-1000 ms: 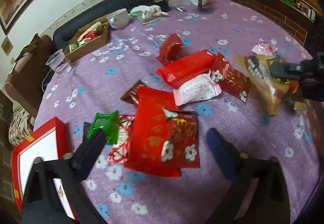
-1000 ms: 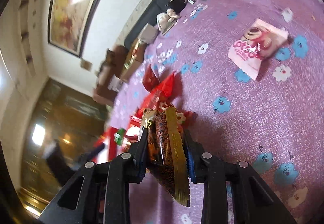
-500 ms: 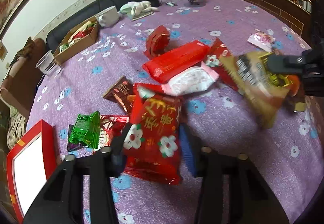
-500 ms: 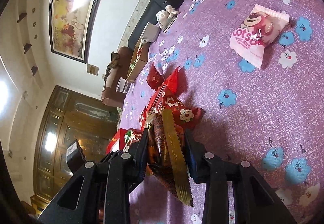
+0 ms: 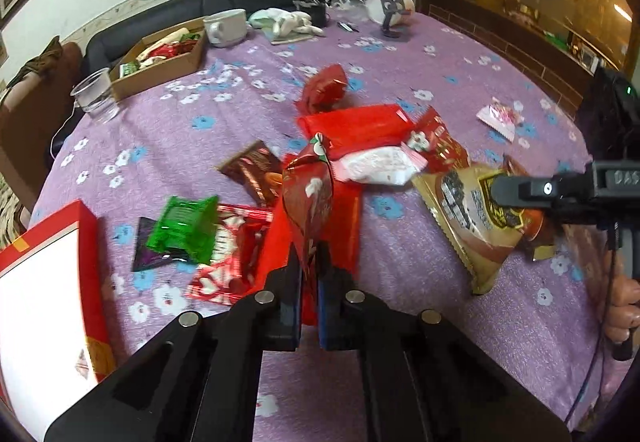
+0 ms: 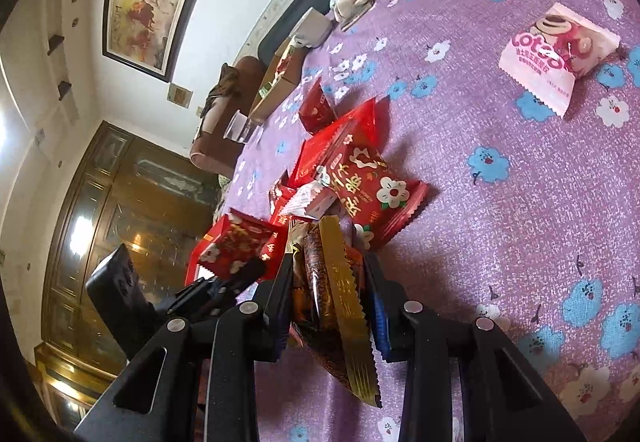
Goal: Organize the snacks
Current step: 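Grasp the red printed snack packet with the left tool while the right tool holds the bag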
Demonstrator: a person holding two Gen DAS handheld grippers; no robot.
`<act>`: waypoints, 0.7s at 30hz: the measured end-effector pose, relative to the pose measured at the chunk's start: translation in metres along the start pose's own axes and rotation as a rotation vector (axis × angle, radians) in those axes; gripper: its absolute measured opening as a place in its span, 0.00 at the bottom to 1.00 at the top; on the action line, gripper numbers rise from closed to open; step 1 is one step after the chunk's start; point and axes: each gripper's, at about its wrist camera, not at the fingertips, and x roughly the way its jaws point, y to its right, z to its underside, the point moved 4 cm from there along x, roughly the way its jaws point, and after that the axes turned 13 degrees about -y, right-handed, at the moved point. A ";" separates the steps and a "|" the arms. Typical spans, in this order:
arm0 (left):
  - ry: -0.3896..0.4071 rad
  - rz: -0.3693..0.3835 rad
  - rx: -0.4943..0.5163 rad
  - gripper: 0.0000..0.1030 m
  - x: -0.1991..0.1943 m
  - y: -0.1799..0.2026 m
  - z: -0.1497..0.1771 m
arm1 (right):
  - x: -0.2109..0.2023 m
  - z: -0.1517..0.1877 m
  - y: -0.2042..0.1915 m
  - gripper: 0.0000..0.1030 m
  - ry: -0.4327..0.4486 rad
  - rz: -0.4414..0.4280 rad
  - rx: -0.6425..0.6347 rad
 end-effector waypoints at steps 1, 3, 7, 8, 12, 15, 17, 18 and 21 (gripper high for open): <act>0.008 0.008 -0.006 0.03 -0.003 -0.003 0.000 | 0.001 0.000 0.001 0.34 -0.002 0.005 0.003; 0.021 0.021 -0.020 0.02 -0.011 -0.008 0.000 | 0.000 0.001 0.001 0.34 -0.002 0.000 0.003; 0.063 0.011 -0.049 0.00 -0.030 -0.021 0.005 | -0.002 0.002 -0.001 0.34 0.000 -0.022 -0.007; 0.068 0.013 -0.057 0.00 -0.033 -0.024 0.007 | -0.002 0.002 -0.001 0.34 -0.003 -0.036 -0.006; 0.066 0.000 -0.073 0.00 -0.036 -0.034 0.012 | 0.001 0.004 -0.003 0.34 -0.018 -0.067 -0.001; 0.090 -0.019 -0.085 0.01 -0.039 -0.040 0.010 | 0.004 0.005 -0.003 0.34 -0.020 -0.041 0.001; 0.078 -0.034 -0.060 0.24 -0.036 -0.040 0.005 | 0.004 0.005 -0.003 0.34 -0.019 -0.033 -0.001; 0.070 -0.046 -0.061 0.53 -0.034 -0.041 0.003 | 0.005 0.005 -0.003 0.34 -0.019 -0.028 0.000; 0.096 -0.075 -0.095 0.82 -0.026 -0.046 -0.008 | 0.005 0.005 -0.001 0.34 -0.025 -0.022 0.006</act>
